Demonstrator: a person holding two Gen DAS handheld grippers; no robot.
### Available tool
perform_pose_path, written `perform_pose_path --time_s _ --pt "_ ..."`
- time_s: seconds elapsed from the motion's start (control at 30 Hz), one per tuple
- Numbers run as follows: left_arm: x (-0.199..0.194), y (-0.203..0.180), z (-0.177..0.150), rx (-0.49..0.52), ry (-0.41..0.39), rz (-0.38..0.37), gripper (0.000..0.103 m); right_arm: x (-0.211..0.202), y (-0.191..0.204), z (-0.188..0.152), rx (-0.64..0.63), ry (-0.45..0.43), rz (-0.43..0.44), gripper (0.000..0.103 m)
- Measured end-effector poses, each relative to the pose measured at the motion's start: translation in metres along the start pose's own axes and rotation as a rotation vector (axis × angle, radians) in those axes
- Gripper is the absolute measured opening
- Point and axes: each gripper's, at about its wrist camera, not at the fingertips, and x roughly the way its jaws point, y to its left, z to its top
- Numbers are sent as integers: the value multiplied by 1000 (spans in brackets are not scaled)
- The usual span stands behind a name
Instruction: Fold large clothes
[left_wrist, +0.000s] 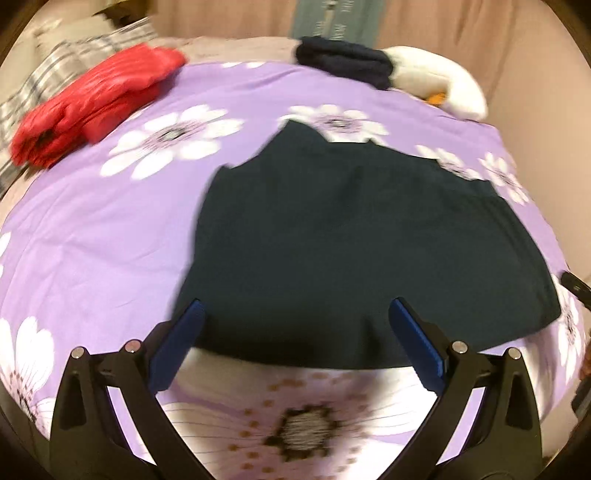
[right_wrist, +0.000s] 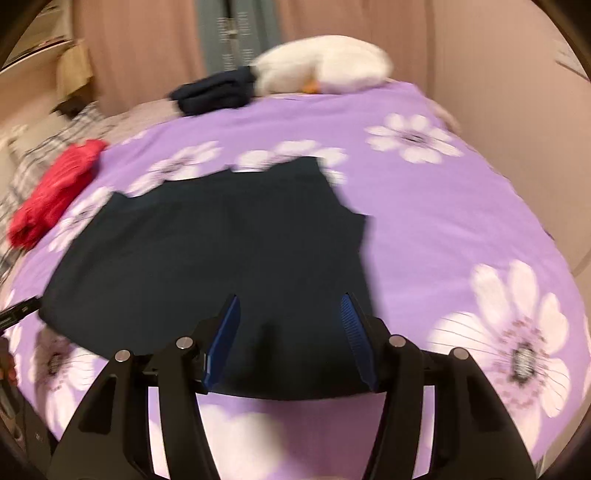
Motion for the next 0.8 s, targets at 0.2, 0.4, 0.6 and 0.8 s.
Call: perform_pose_path --time_s 0.2,0.4,0.6,0.8 --pt "20 -64 -3 108 -3 -51 101 28 80 -3 -113 33 129 57" --pt "57 -88 -26 224 45 2 101 63 135 -29 -264 85 105 58" --pt "50 -73 -29 221 34 -18 101 63 107 -36 -222 88 107 59" --pt "43 -55 -28 180 28 10 101 51 76 -33 -166 78 51 59"
